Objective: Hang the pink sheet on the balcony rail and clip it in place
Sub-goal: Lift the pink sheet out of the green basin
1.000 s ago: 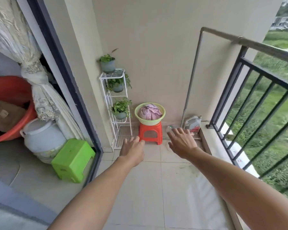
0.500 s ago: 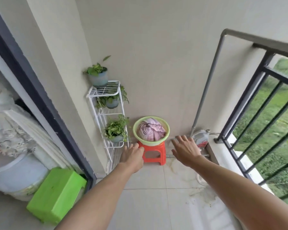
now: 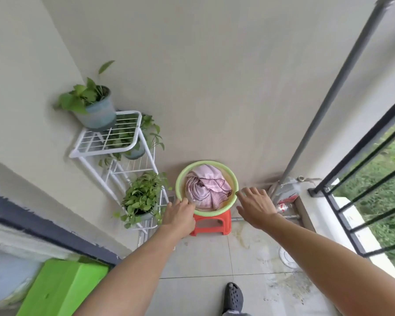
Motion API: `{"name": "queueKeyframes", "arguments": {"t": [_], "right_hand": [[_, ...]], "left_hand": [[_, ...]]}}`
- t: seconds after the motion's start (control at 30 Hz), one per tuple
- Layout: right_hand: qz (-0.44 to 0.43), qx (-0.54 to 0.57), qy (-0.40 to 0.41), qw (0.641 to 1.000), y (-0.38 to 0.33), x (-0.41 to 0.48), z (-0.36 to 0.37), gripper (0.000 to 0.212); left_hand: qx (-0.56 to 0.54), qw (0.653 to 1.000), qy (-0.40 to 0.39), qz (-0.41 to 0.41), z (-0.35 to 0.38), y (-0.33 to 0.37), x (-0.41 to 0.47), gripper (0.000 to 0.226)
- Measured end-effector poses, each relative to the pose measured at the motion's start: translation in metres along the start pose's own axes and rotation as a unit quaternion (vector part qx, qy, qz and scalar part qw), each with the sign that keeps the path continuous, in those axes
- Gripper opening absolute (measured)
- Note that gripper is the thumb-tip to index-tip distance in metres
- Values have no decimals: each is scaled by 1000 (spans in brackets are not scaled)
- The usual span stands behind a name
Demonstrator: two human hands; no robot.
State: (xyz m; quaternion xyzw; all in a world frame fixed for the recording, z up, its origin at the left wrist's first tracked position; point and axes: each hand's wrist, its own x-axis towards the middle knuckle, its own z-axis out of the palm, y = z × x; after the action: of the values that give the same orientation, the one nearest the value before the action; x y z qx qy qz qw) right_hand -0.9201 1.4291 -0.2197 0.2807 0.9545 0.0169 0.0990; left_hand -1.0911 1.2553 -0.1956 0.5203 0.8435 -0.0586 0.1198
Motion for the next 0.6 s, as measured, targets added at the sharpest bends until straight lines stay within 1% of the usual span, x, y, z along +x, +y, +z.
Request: {"name": "queueKeyframes", "arguments": {"t": [0.2,0.33,0.53,0.6], "right_hand": [[-20,3,-56,998,40,105,25,43],[-38,6,-87,995,38,169,40,48],[-20,26,-126,991,27,264,83,46],[-16,32,-135,990,21,284,94,47]], "left_hand": [[-52,998,-31,-28,13,-13,94,30],[-63,996,-55,-30,27,-36,141,30],[-87,991,-102,-28,66,-76,232,27],[-92,990,-106,-26,76,-83,249,25]]}}
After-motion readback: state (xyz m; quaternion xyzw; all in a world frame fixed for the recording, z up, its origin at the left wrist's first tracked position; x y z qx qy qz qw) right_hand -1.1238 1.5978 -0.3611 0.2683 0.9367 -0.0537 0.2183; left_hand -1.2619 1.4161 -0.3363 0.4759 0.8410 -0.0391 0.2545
